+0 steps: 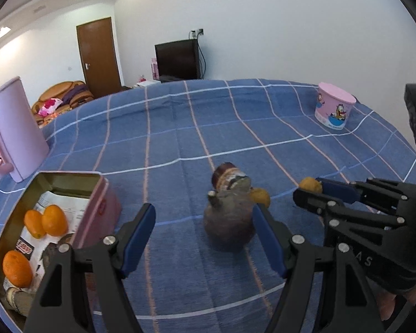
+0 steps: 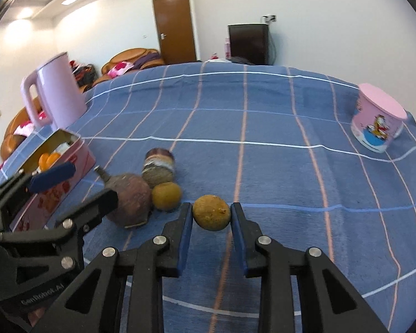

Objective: Organize fruits
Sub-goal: 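Grasp the dark purple stemmed fruit with the left tool while the right tool grasps a yellow-brown fruit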

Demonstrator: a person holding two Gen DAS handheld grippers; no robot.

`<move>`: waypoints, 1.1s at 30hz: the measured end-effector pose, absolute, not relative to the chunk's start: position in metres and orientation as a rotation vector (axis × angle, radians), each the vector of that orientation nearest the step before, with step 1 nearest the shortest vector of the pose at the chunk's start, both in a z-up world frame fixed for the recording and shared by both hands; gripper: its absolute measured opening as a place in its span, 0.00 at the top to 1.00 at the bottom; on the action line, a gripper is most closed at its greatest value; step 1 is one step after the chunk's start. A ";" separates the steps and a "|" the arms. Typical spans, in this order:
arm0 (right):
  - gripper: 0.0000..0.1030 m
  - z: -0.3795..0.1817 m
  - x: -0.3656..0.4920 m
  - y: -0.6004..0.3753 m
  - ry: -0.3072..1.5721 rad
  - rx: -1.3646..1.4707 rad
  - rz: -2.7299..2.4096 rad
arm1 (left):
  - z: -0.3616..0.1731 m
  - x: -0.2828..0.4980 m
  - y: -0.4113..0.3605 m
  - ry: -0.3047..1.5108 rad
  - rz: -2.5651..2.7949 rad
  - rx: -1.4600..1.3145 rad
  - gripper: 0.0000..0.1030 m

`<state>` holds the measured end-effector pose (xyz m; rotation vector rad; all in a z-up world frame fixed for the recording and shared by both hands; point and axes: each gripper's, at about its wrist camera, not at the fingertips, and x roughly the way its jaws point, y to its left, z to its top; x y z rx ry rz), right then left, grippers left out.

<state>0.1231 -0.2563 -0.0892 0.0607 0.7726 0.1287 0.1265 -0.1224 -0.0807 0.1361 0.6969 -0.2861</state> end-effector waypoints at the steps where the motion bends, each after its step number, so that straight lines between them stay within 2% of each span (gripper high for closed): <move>1: 0.72 -0.089 0.122 -0.258 0.770 0.069 0.126 | -0.081 0.128 -0.123 0.703 -0.293 0.130 0.27; 8: 0.72 -0.087 0.120 -0.268 0.764 0.116 0.105 | -0.088 0.136 -0.134 0.760 -0.322 0.119 0.29; 13: 0.71 -0.091 0.124 -0.264 0.788 0.108 0.118 | -0.095 0.145 -0.135 0.819 -0.349 0.091 0.39; 16: 0.71 -0.093 0.127 -0.262 0.808 0.105 0.127 | -0.095 0.143 -0.137 0.815 -0.375 0.090 0.50; 33: 0.71 -0.080 0.110 -0.259 0.699 0.074 0.129 | -0.088 0.135 -0.133 0.758 -0.325 0.094 0.50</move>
